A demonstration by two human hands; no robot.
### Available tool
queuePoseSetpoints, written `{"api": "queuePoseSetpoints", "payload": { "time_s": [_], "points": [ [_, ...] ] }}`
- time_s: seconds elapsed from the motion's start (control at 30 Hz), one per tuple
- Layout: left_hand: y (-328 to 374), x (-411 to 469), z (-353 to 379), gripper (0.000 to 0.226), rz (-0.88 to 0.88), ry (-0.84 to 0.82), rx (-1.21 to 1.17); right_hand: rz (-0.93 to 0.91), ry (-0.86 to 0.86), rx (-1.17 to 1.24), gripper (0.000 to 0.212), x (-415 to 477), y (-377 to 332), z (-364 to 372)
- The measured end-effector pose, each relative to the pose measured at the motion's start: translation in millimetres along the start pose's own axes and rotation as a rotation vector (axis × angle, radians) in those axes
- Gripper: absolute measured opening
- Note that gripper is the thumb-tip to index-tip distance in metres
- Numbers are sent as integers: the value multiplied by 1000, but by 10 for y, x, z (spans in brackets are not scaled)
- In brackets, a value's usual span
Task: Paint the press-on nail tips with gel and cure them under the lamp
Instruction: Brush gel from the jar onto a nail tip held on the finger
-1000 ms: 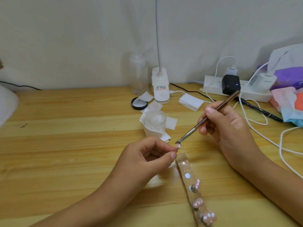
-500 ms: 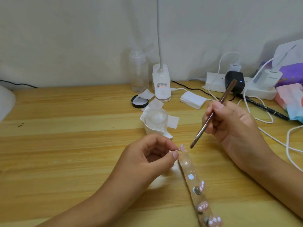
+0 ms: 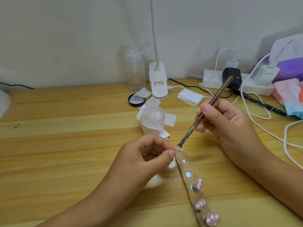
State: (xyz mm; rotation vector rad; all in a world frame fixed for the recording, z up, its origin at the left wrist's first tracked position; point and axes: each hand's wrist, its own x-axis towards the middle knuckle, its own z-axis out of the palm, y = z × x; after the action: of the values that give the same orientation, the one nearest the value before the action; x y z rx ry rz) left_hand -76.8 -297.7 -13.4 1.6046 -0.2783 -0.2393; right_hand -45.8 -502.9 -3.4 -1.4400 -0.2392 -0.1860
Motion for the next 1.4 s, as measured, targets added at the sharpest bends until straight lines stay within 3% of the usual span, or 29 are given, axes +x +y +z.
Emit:
{"api": "queuePoseSetpoints", "payload": {
  "time_s": [0.13, 0.27, 0.57, 0.8, 1.0, 1.13, 1.4],
  "points": [
    [-5, -4, 4, 6, 1, 2, -11, -2, 49, 31, 14, 17, 7, -32],
    [-8, -1, 5, 7, -8, 7, -20, 7, -11, 113, 24, 22, 7, -43],
    [-10, -5, -10, 8, -12, -1, -1, 23, -87, 103, 26, 33, 25, -60],
    [-37, 1, -30, 15, 2, -19, -6, -3, 41, 49, 13, 38, 51, -74],
    [-63, 14, -37, 8, 6, -24, -23, -25, -68, 81, 25, 24, 38, -61],
    [-28, 19, -47, 9, 24, -60, -103, -29, 65, 58, 16, 53, 46, -80],
    [-14, -49, 64, 12, 57, -66, 76, 31, 200, 123, 20, 86, 59, -100]
  ]
}}
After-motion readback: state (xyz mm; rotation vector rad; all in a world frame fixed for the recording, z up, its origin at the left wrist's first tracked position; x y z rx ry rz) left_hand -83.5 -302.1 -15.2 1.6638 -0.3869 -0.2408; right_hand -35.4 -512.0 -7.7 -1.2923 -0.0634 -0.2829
